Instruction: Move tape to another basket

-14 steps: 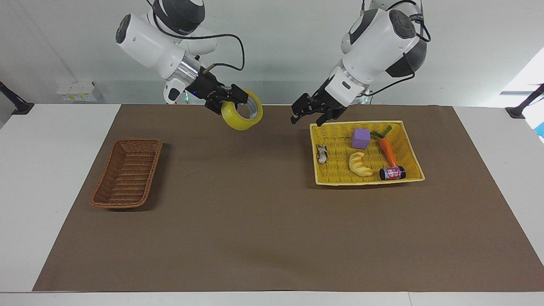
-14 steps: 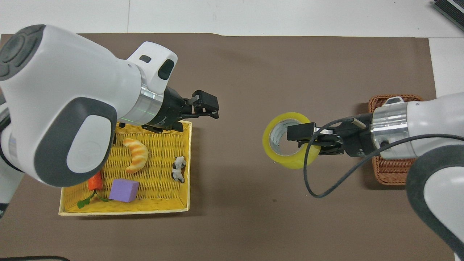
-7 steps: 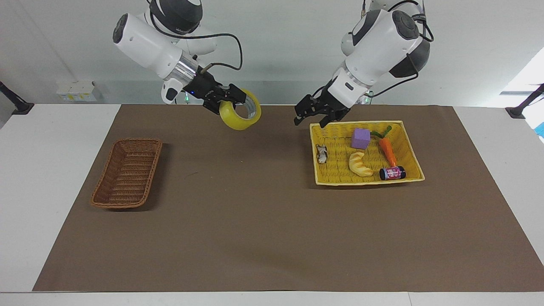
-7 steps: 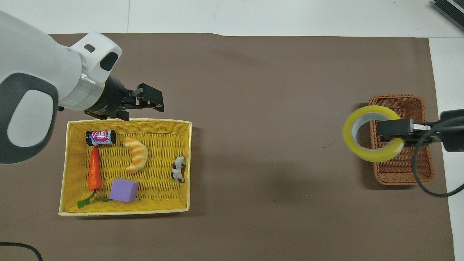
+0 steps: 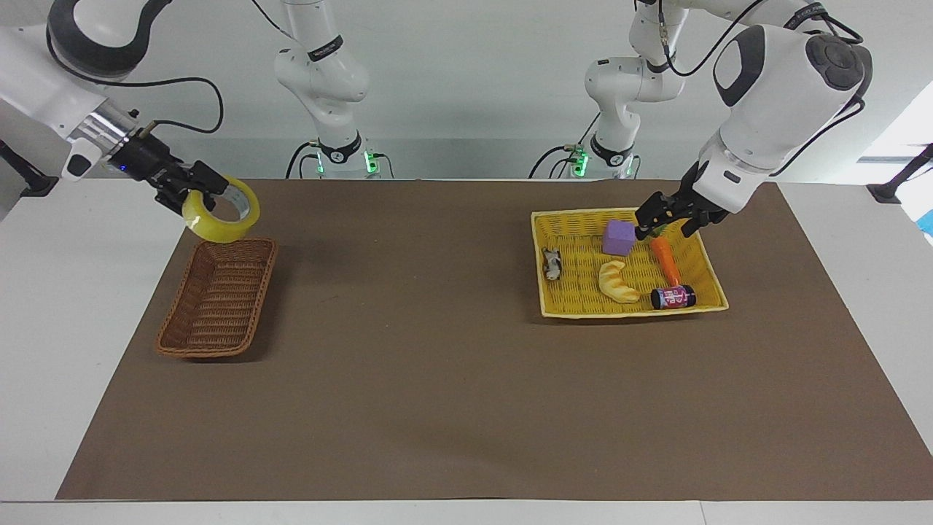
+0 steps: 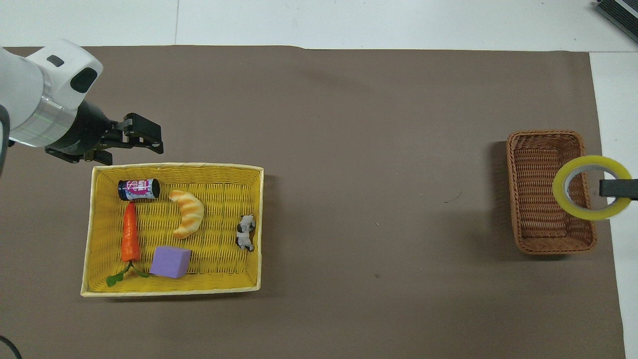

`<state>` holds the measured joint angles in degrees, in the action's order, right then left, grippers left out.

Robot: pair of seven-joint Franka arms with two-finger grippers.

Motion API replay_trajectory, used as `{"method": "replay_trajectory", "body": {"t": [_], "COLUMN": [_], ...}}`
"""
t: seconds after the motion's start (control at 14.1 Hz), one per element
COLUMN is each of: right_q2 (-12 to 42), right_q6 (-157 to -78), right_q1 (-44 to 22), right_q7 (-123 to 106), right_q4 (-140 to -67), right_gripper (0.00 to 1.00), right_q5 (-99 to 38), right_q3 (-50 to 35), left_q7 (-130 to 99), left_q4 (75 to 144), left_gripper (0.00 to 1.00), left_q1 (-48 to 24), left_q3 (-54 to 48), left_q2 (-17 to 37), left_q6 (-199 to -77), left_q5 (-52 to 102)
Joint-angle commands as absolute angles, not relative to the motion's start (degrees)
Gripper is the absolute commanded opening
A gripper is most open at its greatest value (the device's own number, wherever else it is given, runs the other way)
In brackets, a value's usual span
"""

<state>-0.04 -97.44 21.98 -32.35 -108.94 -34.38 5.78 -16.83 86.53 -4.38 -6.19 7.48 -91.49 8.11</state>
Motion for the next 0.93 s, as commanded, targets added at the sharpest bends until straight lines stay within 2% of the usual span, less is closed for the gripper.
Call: {"method": "replay_trajectory", "body": {"t": [0.0, 0.43, 0.57, 0.85], "right_q2": [5.3, 13.3, 16.9, 18.2], "right_q6": [-101.9, -104.8, -108.9, -110.6], "right_q1": [23.1, 25.1, 25.6, 25.2], "right_q7": [-36.2, -38.6, -42.9, -43.7], "right_q4": [-108.1, -108.4, -108.4, -108.7], "right_gripper": [0.00, 0.00, 0.00, 0.00], "right_q5": [-34.7, -37.7, -40.1, -40.2], "right_q3": [4.9, 4.9, 4.9, 4.8], "left_q7": [-16.6, -14.2, -14.2, -14.2], "left_q4": [85.9, 86.0, 86.0, 86.0], "left_gripper": [1.00, 1.00, 1.00, 1.00], "left_q1": [-4.5, -4.5, -4.5, -4.5], "left_q3": [-5.8, -6.0, -6.1, -6.2], "left_q2": [7.0, 6.3, 6.2, 5.8], "left_q6": [-90.1, -90.2, -90.0, -90.5], "left_q5": [6.4, 6.3, 6.3, 6.4]}}
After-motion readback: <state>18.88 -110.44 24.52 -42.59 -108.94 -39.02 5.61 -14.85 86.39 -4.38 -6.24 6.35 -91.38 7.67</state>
